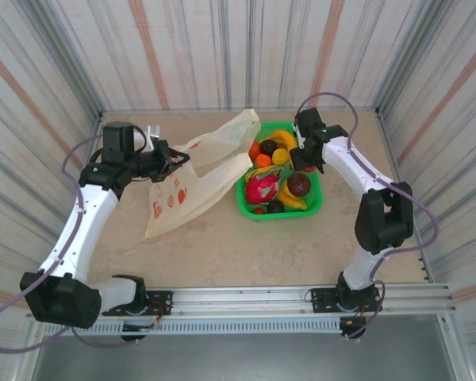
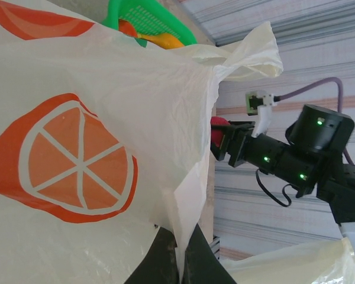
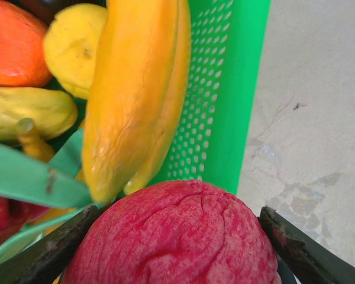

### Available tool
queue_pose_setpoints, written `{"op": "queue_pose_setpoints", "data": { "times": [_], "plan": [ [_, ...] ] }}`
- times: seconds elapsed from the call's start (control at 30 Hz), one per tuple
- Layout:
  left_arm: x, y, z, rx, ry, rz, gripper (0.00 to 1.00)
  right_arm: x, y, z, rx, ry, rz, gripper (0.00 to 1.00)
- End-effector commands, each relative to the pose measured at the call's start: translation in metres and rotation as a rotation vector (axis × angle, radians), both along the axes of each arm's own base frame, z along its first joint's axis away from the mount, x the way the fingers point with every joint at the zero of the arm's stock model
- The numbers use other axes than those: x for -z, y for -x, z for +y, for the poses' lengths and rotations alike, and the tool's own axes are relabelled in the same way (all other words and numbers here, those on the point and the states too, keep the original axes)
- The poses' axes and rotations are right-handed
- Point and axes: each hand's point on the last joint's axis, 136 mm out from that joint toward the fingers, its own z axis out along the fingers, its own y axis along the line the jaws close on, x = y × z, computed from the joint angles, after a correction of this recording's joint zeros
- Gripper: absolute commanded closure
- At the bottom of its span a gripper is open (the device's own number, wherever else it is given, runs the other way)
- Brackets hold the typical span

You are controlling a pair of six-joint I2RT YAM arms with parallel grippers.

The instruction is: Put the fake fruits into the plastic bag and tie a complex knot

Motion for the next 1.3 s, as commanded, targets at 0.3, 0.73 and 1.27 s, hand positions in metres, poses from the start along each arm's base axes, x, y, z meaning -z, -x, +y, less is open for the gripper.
{"op": "queue_pose_setpoints", "data": {
  "times": [0.3, 0.73, 1.27],
  "plan": [
    [-0.013, 0.003, -0.013, 0.022, 0.027, -0.039, 1.00, -0.126, 0.054, 0.076, -0.147, -0.613, -0.207, 0.42],
    [-0.021, 0.007, -0.021, 0.030, 0.028, -0.063, 1.00, -0.183, 0.053, 0.171, -0.358, -0.912, -0.254, 0.43],
    [-0.024, 0.008, -0.040, 0.064, 0.053, -0.073, 1.00, -0.143, 0.065, 0.233, -0.425, -0.974, -0.114, 0.43]
  ]
}}
